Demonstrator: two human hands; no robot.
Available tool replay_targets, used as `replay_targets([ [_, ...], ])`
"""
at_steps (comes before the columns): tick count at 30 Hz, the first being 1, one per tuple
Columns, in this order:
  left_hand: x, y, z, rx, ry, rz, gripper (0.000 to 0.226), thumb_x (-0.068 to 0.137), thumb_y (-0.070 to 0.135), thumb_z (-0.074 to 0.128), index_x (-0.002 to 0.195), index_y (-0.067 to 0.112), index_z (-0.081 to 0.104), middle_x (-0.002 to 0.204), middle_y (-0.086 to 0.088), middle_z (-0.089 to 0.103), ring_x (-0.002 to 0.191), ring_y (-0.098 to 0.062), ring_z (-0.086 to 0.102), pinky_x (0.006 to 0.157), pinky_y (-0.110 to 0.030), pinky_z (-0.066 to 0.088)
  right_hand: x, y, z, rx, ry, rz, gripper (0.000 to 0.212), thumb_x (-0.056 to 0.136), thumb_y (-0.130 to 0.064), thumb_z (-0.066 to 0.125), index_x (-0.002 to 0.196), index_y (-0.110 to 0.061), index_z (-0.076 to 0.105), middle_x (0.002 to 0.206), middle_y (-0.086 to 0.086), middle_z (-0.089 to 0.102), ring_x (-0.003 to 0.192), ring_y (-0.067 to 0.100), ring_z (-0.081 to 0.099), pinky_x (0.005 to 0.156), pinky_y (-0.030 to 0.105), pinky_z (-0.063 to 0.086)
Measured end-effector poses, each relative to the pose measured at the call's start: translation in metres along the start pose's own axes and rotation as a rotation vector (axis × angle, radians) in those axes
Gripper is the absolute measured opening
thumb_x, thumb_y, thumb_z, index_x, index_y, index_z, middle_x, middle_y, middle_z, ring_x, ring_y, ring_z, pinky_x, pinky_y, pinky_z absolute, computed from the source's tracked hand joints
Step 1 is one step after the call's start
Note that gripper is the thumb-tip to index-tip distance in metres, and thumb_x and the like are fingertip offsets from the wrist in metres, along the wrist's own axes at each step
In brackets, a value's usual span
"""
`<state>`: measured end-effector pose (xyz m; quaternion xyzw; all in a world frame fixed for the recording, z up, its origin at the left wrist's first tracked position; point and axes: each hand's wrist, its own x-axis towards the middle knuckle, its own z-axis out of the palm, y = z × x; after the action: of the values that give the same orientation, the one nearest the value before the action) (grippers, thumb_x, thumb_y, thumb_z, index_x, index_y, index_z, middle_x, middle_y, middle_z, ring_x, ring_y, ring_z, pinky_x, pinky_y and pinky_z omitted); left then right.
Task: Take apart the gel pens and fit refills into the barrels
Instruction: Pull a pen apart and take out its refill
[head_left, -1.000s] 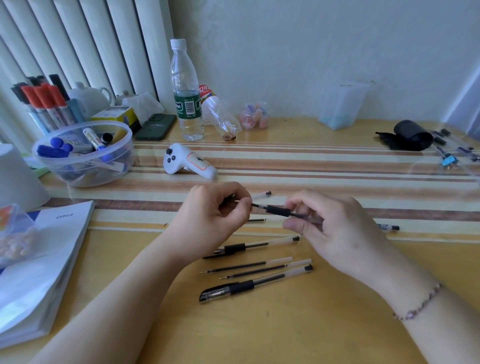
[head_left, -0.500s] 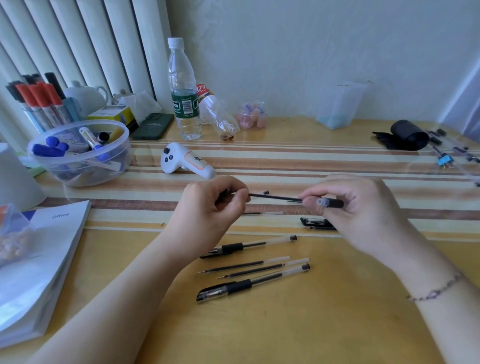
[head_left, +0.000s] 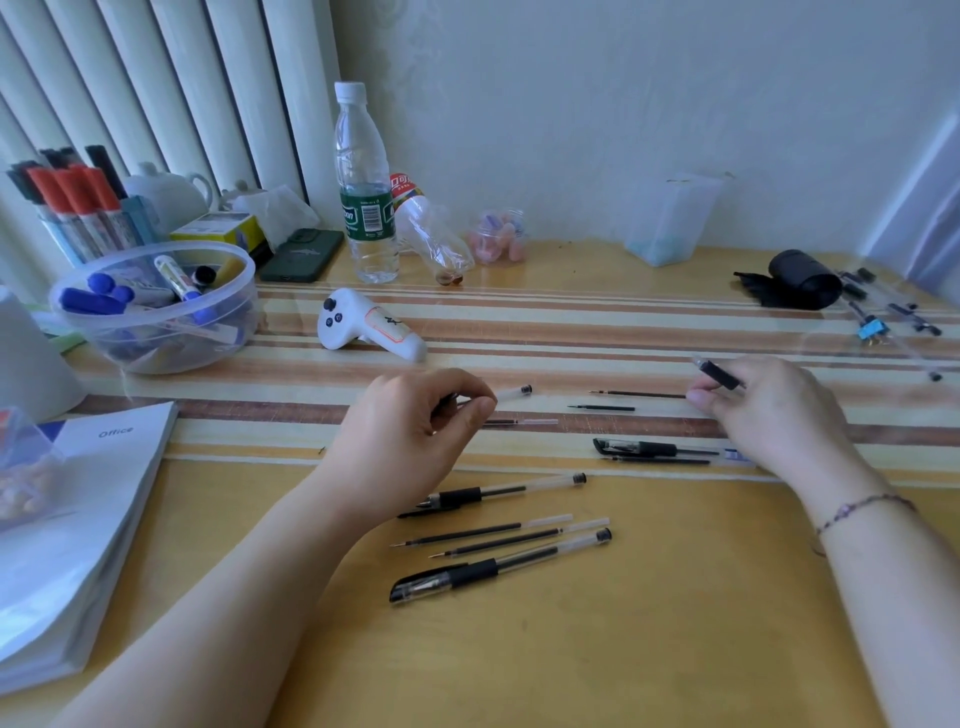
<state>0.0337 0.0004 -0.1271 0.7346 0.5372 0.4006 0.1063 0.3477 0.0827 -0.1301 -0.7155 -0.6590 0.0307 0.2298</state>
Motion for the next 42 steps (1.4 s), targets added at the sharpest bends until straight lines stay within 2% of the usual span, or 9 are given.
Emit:
replay_targets([
  [8,0.001,-0.001,-0.001,0.011,-0.003,0.0,0.009,0.092,0.03,0.061,0.089,0.027,0.07,0.05,0.007,0.049,0.049,-0.01,0.045,0.049,-0.024,0.036,-0.002,-0.004,-0.002,0.031,-0.087,-0.077,0.008,0.081,-0.05,0.069,0.076,-0.044,0.065,0.084,-0.015,0.067,0.073,0.016,0.063,0.059,0.032,0.053],
  [12,0.001,-0.001,0.0,0.033,-0.02,0.007,0.009,0.091,0.03,0.062,0.09,0.028,0.071,0.051,0.011,0.049,0.051,-0.007,0.048,0.05,-0.023,0.036,-0.006,-0.008,-0.003,0.025,-0.139,-0.09,0.009,0.076,-0.052,0.072,0.075,-0.051,0.063,0.08,-0.021,0.067,0.054,0.012,0.063,0.056,0.034,0.055],
  [16,0.001,-0.001,0.001,0.051,-0.031,0.023,0.009,0.091,0.031,0.063,0.09,0.028,0.071,0.057,0.012,0.053,0.056,-0.007,0.049,0.052,-0.025,0.04,-0.005,-0.007,-0.001,0.009,-0.151,-0.109,0.009,0.077,-0.049,0.073,0.073,-0.046,0.065,0.092,-0.021,0.07,0.075,0.014,0.064,0.065,0.034,0.055],
  [24,0.001,-0.001,0.0,-0.007,-0.033,-0.008,0.01,0.089,0.032,0.067,0.095,0.029,0.073,0.056,0.01,0.056,0.051,-0.008,0.048,0.049,-0.018,0.038,-0.006,-0.014,-0.002,-0.002,-0.075,-0.212,0.014,0.086,-0.039,0.068,0.073,-0.041,0.064,0.099,-0.028,0.062,0.082,0.014,0.06,0.06,0.029,0.048],
  [28,0.003,-0.001,-0.001,-0.122,-0.028,-0.078,0.009,0.086,0.032,0.07,0.093,0.029,0.074,0.047,0.011,0.039,0.045,-0.007,0.035,0.046,-0.014,0.029,-0.009,-0.021,-0.003,0.128,-0.007,-0.237,0.002,0.086,-0.039,0.066,0.086,-0.039,0.069,0.067,-0.017,0.062,0.062,0.012,0.056,0.052,0.028,0.044],
  [30,0.004,0.0,0.0,-0.142,-0.033,-0.087,0.009,0.086,0.032,0.071,0.094,0.028,0.075,0.047,0.012,0.038,0.045,-0.007,0.034,0.046,-0.014,0.028,-0.01,-0.024,-0.003,0.188,-0.019,-0.24,0.004,0.087,-0.035,0.067,0.085,-0.039,0.067,0.083,-0.015,0.07,0.071,0.008,0.059,0.058,0.028,0.048],
  [32,0.003,0.001,0.001,-0.179,-0.03,-0.101,0.009,0.086,0.031,0.071,0.093,0.028,0.075,0.047,0.011,0.037,0.045,-0.007,0.032,0.046,-0.014,0.027,-0.014,-0.027,-0.005,0.265,-0.018,-0.269,0.012,0.085,-0.033,0.07,0.077,-0.04,0.065,0.083,-0.02,0.07,0.06,-0.004,0.053,0.054,0.024,0.04],
  [37,0.002,0.003,0.001,-0.234,-0.028,-0.116,0.01,0.087,0.031,0.07,0.094,0.027,0.075,0.047,0.011,0.036,0.045,-0.007,0.031,0.047,-0.015,0.026,-0.027,-0.045,-0.008,0.302,-0.04,-0.41,0.015,0.08,-0.032,0.074,0.077,-0.042,0.064,0.081,-0.041,0.061,0.048,0.009,0.051,0.048,0.027,0.044],
  [42,0.002,0.005,0.002,-0.246,-0.043,-0.097,0.01,0.087,0.033,0.068,0.094,0.03,0.074,0.048,0.012,0.038,0.046,-0.006,0.032,0.047,-0.016,0.028,-0.029,-0.046,-0.006,0.305,-0.069,-0.436,0.023,0.081,-0.026,0.075,0.08,-0.046,0.064,0.085,-0.039,0.064,0.06,0.013,0.061,0.055,0.032,0.052],
])
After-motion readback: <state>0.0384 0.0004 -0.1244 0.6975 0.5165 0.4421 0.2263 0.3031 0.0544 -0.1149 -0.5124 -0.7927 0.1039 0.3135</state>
